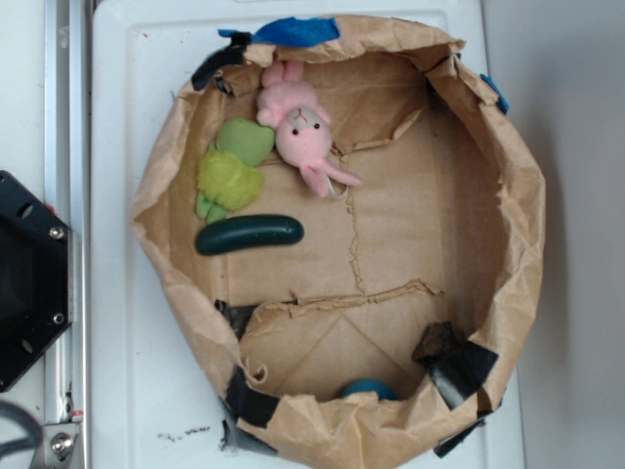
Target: Grab the pink bunny.
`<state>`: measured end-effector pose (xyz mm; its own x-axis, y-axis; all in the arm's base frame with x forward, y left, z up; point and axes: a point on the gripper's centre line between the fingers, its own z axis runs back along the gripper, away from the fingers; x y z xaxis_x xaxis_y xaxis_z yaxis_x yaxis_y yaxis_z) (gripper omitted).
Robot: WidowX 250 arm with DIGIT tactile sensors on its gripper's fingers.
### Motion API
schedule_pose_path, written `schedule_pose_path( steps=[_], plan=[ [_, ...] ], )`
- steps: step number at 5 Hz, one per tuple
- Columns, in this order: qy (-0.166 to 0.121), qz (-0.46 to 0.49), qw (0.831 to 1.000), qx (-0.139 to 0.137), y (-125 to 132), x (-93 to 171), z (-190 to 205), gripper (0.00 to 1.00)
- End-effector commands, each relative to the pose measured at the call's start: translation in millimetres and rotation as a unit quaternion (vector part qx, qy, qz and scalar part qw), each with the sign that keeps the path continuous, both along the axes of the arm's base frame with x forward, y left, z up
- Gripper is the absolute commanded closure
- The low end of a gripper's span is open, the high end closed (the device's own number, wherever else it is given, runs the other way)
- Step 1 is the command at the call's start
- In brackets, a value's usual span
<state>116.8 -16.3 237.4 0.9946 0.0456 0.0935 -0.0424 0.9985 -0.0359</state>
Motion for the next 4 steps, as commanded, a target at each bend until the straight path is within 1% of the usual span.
schedule_pose_path(
  steps=[1,2,3,4],
  plan=[
    [0.0,0.0,1.0,0.0,0,0,0,0.0],
    [-0.005,0.025,1.0,0.004,14,35,1,0.0],
    [-0.017,0.028,0.999,0.007,27,62,0,0.0],
    [-0.035,-0.045,0.998,0.009,31,78,-3,0.0]
  ],
)
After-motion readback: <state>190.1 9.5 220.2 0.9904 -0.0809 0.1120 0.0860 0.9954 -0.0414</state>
